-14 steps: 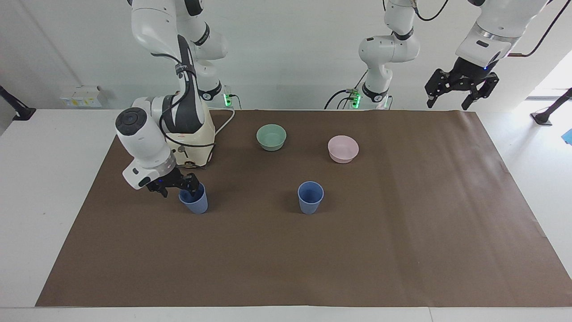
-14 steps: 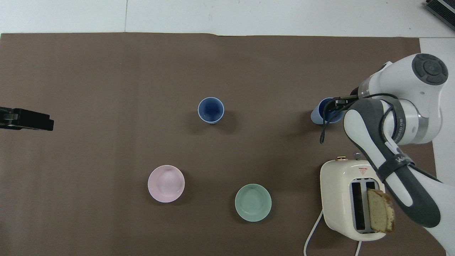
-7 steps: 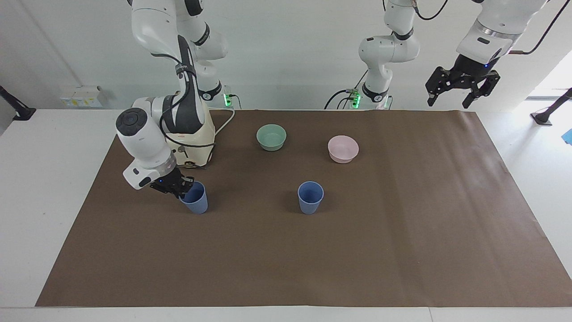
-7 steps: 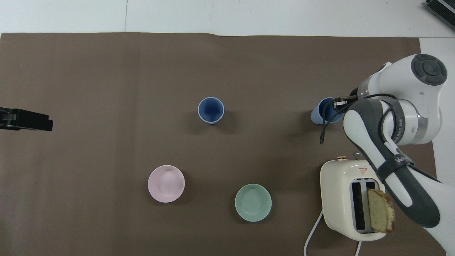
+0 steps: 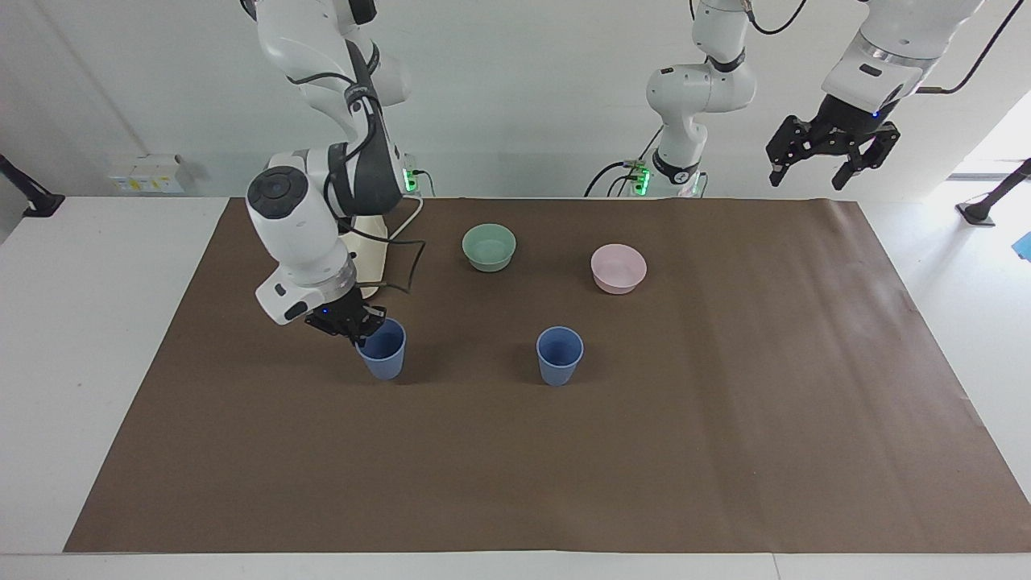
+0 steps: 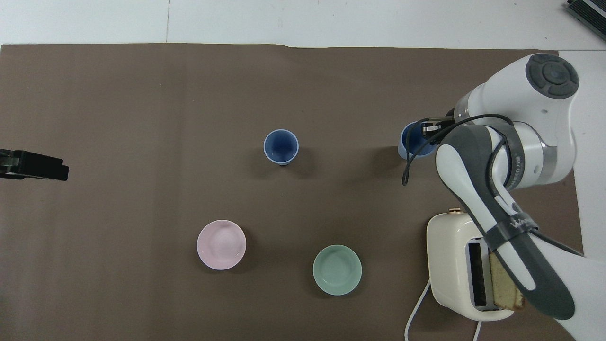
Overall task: Stack blue cups with both arms
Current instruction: 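Lift the blue cup with the right gripper and carry it over the centre cup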
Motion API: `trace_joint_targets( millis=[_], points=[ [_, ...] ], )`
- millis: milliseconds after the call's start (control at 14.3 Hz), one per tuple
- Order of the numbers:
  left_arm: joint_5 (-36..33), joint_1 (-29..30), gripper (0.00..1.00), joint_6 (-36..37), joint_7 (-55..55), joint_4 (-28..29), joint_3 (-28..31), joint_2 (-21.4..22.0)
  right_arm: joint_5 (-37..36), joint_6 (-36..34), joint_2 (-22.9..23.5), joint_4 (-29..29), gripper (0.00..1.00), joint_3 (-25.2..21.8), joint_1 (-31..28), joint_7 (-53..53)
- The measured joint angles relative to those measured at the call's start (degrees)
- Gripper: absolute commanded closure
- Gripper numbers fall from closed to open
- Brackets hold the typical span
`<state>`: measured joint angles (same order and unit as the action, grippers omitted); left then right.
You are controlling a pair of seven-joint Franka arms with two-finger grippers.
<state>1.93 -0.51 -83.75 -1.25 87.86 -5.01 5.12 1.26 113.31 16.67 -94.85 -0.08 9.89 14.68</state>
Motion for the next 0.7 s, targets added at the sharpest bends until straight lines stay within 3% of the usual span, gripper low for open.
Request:
trace_joint_targets(
  millis=[280, 700],
  points=[
    [0.0, 0.0, 0.0, 0.0, 0.0, 0.0, 0.0, 0.1, 0.4, -1.9, 0.1, 5.9, 1.0, 0.5, 5.4, 10.6],
    [0.0, 0.1, 0.0, 0.1, 0.0, 0.0, 0.0, 0.1, 1.9, -3.0, 4.3, 16.0, 1.0, 1.5, 12.4, 12.6]
  ],
)
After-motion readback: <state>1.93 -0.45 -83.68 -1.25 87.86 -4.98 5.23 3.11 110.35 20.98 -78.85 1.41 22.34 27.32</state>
